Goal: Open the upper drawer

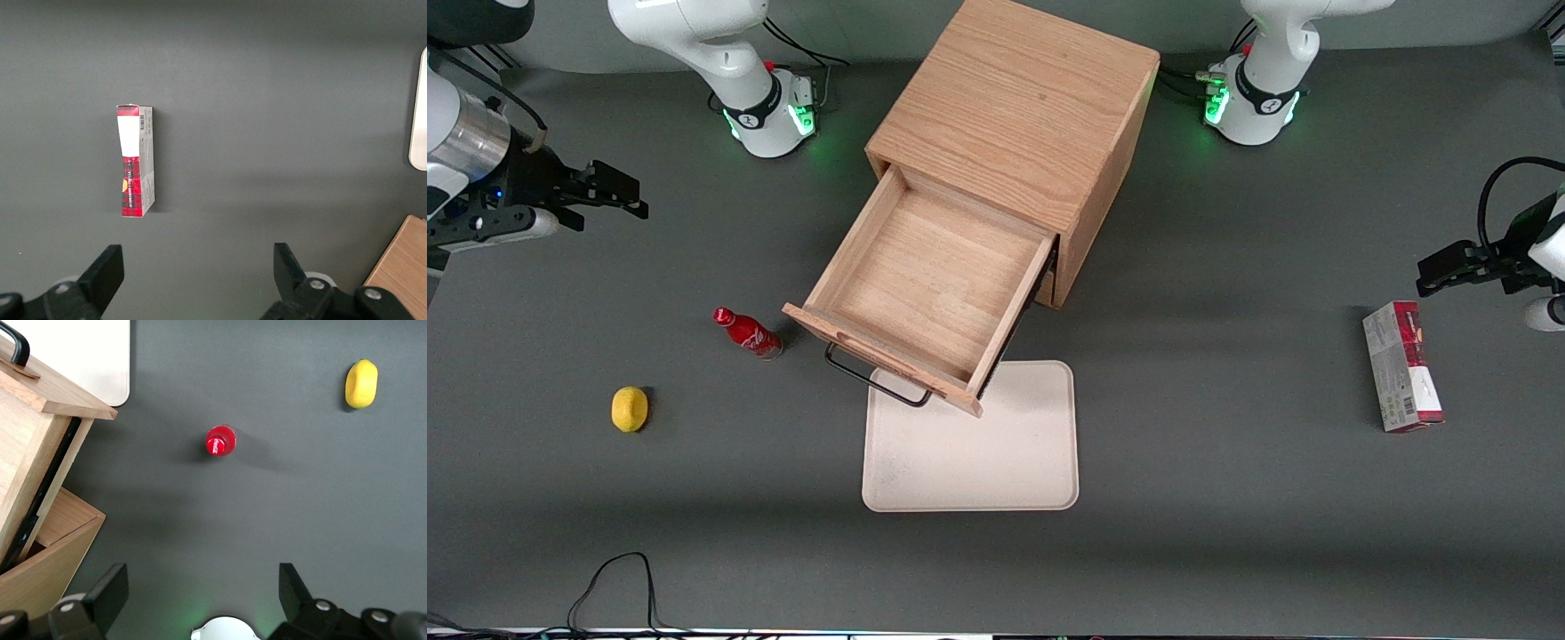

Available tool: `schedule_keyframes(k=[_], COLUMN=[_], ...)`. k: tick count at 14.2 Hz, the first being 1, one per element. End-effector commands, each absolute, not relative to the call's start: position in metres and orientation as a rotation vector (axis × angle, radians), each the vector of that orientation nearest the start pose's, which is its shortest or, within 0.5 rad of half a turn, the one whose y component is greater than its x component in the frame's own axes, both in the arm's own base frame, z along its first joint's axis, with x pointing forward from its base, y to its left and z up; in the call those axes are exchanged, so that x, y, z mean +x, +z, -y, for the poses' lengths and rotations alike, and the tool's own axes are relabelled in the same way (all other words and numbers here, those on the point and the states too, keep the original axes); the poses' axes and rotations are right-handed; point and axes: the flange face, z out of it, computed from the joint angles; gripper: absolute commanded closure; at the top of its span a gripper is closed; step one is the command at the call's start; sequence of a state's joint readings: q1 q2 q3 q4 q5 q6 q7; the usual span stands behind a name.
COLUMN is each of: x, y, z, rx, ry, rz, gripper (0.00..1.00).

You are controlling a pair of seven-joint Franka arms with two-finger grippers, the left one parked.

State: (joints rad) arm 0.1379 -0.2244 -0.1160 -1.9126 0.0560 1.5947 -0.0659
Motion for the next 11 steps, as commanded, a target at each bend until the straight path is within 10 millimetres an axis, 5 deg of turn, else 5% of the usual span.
schedule_keyframes(k=[1, 3, 11], x=[0.487, 0.49, 0.495], y=[0.593, 0.59, 0.595], z=[-0.011, -0.037, -0.036], rx=[-3.096, -3.114, -3.128], ry=[0.087, 0.167, 0.172], rz=[0.124, 0.22, 0.224], gripper=[0.0, 0.0, 0.0])
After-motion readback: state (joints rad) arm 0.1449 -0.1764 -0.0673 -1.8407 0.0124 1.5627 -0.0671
